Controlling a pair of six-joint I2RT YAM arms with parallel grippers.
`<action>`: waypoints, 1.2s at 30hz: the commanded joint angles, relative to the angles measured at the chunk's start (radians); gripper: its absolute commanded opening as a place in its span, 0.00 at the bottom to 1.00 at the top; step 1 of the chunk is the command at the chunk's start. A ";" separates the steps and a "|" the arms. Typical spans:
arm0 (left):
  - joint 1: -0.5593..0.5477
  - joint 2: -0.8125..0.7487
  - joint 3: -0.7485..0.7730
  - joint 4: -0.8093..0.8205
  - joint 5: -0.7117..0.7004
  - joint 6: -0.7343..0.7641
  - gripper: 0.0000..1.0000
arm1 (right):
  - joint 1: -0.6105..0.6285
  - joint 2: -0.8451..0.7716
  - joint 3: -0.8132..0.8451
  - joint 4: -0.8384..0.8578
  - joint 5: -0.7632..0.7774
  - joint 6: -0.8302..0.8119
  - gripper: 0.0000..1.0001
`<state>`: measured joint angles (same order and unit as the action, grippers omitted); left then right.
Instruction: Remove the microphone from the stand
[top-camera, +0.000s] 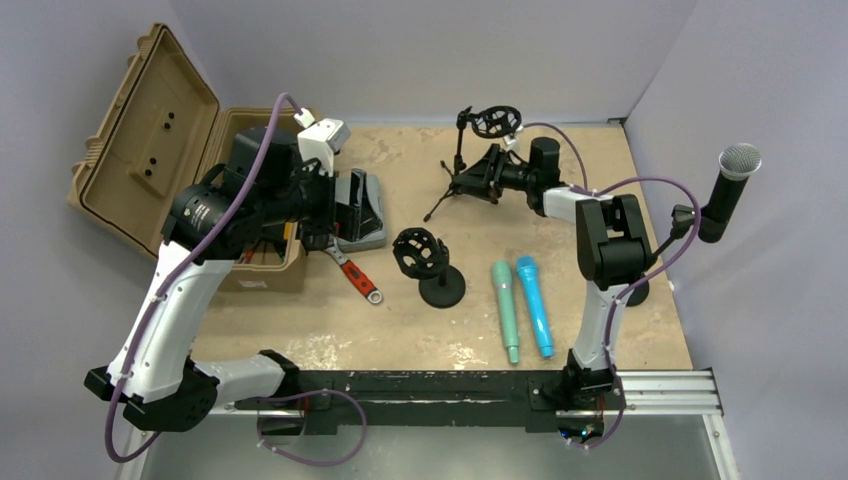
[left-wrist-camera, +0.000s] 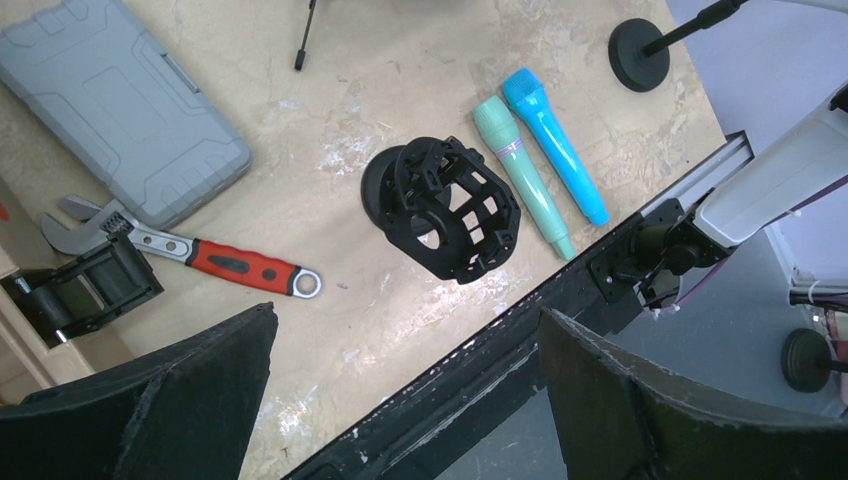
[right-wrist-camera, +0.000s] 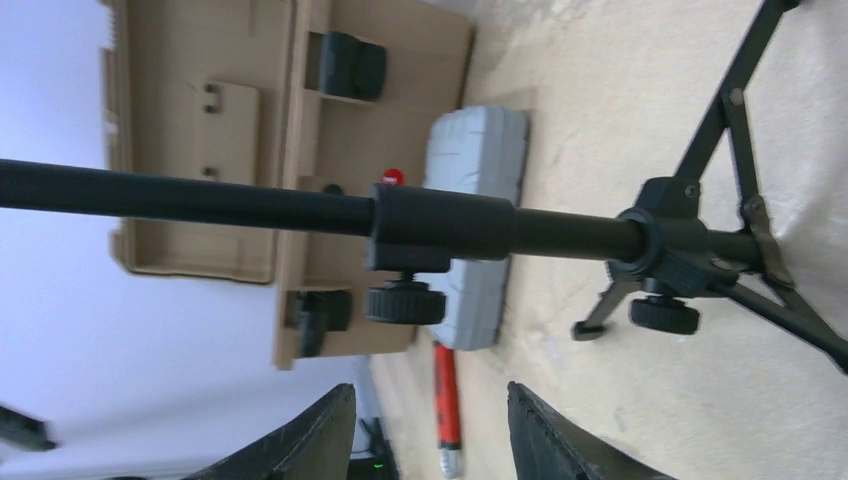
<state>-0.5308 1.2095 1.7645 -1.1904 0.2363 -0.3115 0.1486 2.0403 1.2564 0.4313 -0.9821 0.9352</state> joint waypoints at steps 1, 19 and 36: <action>-0.003 -0.020 -0.011 0.038 0.015 -0.017 1.00 | -0.018 0.004 -0.016 0.373 -0.094 0.321 0.56; -0.002 -0.029 -0.018 0.034 0.008 -0.017 1.00 | -0.028 0.088 0.091 0.287 0.002 0.337 0.38; -0.002 -0.024 -0.023 0.042 0.011 -0.021 1.00 | -0.017 0.084 0.198 -0.047 0.070 0.060 0.15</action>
<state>-0.5308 1.1973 1.7405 -1.1831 0.2394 -0.3222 0.1246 2.1410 1.3838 0.5499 -0.9688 1.1625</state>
